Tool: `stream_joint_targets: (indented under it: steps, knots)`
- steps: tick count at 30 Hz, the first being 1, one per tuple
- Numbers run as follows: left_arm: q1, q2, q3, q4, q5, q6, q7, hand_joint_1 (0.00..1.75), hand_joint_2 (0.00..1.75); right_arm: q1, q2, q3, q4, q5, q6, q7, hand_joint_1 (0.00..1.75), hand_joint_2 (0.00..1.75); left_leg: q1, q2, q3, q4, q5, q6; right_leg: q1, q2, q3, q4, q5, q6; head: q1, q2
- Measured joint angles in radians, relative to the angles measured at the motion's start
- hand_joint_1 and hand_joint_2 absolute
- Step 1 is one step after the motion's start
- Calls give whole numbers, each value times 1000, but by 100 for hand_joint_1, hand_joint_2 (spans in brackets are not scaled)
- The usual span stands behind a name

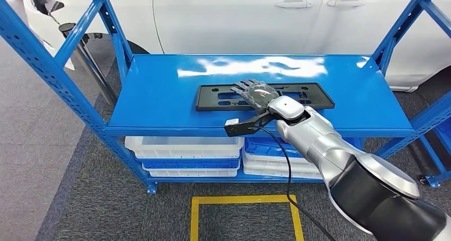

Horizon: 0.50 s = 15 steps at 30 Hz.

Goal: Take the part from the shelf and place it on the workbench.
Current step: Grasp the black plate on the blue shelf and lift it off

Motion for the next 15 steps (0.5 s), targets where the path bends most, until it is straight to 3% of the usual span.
stream_joint_targets:
  steps: [2, 5, 6, 7, 8, 11, 12, 15]
  knots:
    - [0, 1, 0, 0, 1, -1, 0, 0, 0, -2, 0, -1, 0, 0, -1, 0, 0, 175, 1, 1, -18, 42, -30, -11, -6, -1, 3, -7, 5, -11, 0, 0]
    - [1, 1, 0, 0, 2, -3, 0, 0, 0, -1, 0, -1, 0, 0, -1, 0, 0, 175, 7, 2, -101, 227, -121, -22, -7, -2, 4, -8, 6, -18, 0, 0]
    - [2, 1, 0, 0, 3, -5, 0, 0, 0, 0, 0, -1, 0, 0, -1, 0, 0, 175, 9, 2, -123, 274, -133, -25, -6, -2, 4, -8, 5, -18, 0, 0]
    - [3, 1, 0, 0, 4, -6, 0, 0, 0, 2, 0, 0, 0, 0, -1, 0, 0, 175, 12, 2, -128, 283, -126, -27, -7, -2, 4, -7, 5, -17, 0, 0]
    - [3, 1, 0, 0, 4, -7, -1, 0, 0, 2, 0, 0, 0, 0, -1, 0, 0, 175, 14, 2, -114, 253, -101, -28, -7, -2, 5, -6, 4, -16, 0, 0]
    - [1, 1, 0, 0, 5, -11, -2, 0, 0, 1, 0, 0, 0, 0, -1, 0, 0, 175, 17, 2, -18, 60, -16, -24, -5, -1, 5, 1, -2, -5, 0, 0]
    - [1, 1, 0, 0, 6, -11, -2, 0, 0, 0, 0, 0, 0, 0, -1, 0, 0, 175, 16, 2, -1, 23, -9, -20, -4, -1, 3, 3, -3, 1, 0, 0]
    - [3, 2, 0, 0, 6, -12, -2, 0, 0, -1, 0, -1, 0, 0, -1, 0, 0, 175, 13, 0, 3, 6, -9, -2, -3, -1, -2, 3, -2, 19, 0, 0]
